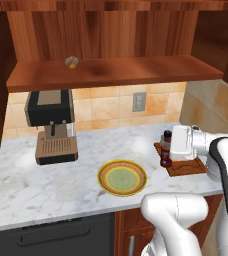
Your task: Pick the shrimp from the plate and place it on the cutting board. Then pick the condiment bottle from the cabinet and place it next to the cutting board.
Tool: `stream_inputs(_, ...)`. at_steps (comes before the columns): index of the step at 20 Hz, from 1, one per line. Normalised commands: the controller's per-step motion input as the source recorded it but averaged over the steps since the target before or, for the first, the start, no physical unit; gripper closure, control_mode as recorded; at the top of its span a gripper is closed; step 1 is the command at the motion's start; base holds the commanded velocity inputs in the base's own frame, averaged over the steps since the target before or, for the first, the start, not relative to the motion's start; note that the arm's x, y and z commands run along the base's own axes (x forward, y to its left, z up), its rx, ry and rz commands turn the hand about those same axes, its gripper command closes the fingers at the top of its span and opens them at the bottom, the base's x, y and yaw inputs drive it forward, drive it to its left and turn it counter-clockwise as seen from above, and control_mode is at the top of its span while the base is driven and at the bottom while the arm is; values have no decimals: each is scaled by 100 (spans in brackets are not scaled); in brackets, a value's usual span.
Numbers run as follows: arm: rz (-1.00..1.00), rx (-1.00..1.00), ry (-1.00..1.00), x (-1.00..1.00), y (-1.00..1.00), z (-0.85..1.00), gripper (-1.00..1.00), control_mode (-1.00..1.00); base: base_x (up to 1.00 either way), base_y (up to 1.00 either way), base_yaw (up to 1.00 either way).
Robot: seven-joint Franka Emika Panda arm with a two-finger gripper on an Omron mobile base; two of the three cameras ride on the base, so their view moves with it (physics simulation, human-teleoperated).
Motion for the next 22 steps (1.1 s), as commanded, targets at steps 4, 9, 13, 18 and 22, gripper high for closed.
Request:
stream_inputs(4,0,0,-1,23,0,-22,100,-100,0,0,0)
stream_inputs(9,0,0,-3,21,-1,-19,100,-100,0,0,0)
stream_inputs(13,0,0,-4,14,-8,-12,100,-100,0,0,0)
stream_inputs(18,0,0,-1,7,-13,-10,100,-100,0,0,0)
stream_inputs(22,0,0,0,1,-12,-10,100,-100,0,0,0)
